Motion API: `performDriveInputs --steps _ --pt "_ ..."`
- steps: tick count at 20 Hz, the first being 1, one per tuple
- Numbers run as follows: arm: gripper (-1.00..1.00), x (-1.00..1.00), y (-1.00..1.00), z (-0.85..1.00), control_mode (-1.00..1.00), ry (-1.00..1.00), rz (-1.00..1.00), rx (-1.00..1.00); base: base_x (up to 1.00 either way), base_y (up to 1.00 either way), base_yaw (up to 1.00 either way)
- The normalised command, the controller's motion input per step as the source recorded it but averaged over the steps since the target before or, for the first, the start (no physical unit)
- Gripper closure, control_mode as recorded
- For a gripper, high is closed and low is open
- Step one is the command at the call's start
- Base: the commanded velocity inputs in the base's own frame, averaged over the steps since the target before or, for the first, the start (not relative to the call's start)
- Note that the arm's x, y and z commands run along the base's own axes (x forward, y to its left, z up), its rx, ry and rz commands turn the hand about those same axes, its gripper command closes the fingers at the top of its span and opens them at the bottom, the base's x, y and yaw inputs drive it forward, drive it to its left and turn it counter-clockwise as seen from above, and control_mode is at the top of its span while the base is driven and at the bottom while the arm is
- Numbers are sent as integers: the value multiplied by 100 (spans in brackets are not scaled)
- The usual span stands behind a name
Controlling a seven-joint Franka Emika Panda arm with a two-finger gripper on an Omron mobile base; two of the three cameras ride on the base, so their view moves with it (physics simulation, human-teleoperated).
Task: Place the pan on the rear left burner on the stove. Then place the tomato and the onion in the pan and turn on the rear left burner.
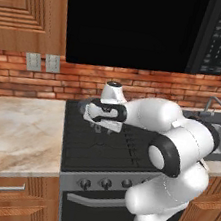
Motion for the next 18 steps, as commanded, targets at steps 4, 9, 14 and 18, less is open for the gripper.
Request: performDriveInputs --steps 4,9,14,18 --pt "-100 -10 -13 36 -100 -9 -1 0 0 0 0" --pt "-100 -20 -14 35 -100 -9 0 0 0 0 0" --pt "-100 -42 -17 31 -100 -1 1 0 0 0 0" --pt "-100 -36 -26 39 -100 0 6 0 0 0 0"
